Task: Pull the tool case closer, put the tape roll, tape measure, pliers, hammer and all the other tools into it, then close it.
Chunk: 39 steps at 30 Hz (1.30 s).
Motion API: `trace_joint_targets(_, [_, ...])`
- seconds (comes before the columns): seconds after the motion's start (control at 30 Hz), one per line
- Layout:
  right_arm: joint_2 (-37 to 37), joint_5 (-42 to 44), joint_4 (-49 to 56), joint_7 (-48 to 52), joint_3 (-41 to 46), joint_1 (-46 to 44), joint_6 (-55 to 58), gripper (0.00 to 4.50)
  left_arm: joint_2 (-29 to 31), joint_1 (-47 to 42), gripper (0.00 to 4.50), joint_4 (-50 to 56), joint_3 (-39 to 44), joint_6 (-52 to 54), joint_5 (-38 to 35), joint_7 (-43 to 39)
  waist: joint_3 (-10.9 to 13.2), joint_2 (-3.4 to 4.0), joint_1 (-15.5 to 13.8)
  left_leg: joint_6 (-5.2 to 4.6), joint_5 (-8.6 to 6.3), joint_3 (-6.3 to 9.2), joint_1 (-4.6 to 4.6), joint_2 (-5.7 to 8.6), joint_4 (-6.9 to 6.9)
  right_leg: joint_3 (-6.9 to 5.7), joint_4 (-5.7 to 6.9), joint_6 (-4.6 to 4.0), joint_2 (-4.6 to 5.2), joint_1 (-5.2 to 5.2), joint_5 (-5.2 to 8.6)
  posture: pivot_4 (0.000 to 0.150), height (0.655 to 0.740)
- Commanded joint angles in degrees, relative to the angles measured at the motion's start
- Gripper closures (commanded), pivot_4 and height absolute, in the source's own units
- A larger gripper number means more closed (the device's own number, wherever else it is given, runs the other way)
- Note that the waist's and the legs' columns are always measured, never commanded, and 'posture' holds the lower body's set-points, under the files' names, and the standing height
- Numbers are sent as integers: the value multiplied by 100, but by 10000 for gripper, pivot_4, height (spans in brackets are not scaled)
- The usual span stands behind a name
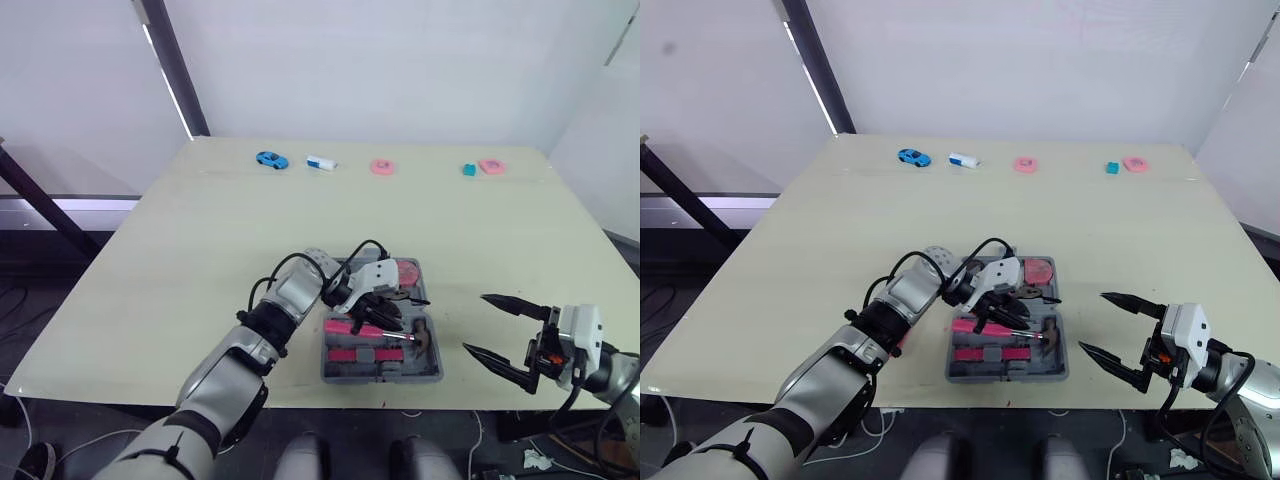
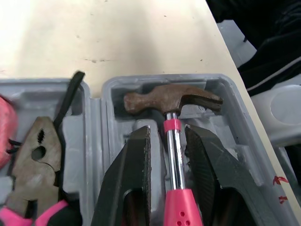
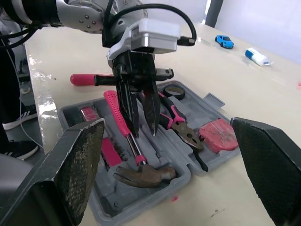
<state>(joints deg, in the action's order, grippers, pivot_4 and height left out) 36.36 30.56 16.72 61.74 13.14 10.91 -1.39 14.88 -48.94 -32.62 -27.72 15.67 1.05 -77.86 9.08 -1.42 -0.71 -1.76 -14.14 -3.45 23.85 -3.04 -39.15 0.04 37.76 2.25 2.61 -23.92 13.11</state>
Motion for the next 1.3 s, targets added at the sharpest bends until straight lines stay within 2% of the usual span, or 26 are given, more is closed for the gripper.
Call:
trace_joint_targets(0.03, [35, 67, 199, -55, 94, 30, 2, 0, -56, -77, 23456, -1, -32, -275, 74, -20, 0, 0, -5, 0, 0, 0, 0, 0, 0, 0, 0, 0, 0, 0, 0, 1500, 7395])
trace_joint_targets(0.1, [37, 70, 202, -61, 106, 40, 1, 0, -65, -47, 14716, 0, -59, -384, 138, 14, 0, 0, -7, 0, 0, 0, 1, 0, 0, 0, -1, 0, 0, 0, 0, 1500, 7395])
trace_joint_targets(0.63, [52, 47, 180, -44, 103, 77, -52, 0, -260, 197, 14716, -104, -275, -729, 413, 120, 0, 0, -10, 0, 0, -1, 1, 0, 0, 0, -1, 0, 0, 0, 0, 1500, 7395])
trace_joint_targets(0.77, [46, 34, 187, -45, 107, 125, -74, 0, -310, 214, 26595, -114, -266, -732, 414, 106, 0, 0, -8, 0, 0, 0, 1, 0, 0, 0, -1, 0, 0, 0, 0, 1500, 7395])
trace_joint_targets(0.83, [45, 29, 186, -48, 105, 133, -82, 0, -311, 221, 34855, -111, -266, -738, 420, 101, 0, 0, -8, 0, 0, 0, 1, 0, 0, 0, -1, 0, 0, 0, 0, 1500, 7395])
trace_joint_targets(0.93, [39, 19, 179, -52, 96, 129, -92, 0, -304, 225, 44803, -111, -274, -745, 424, 81, -2, 1, -8, 0, 0, 0, 1, 0, 0, 0, -1, 0, 0, 0, 0, 1500, 7395])
trace_joint_targets(1.3, [19, -7, 145, -32, 71, 118, -117, 0, -349, 169, 44803, -194, -181, -734, 420, 183, -1, 1, -8, 0, 0, 1, -1, 0, -1, -1, -2, 2, 0, 4, 2, 1500, 7395])
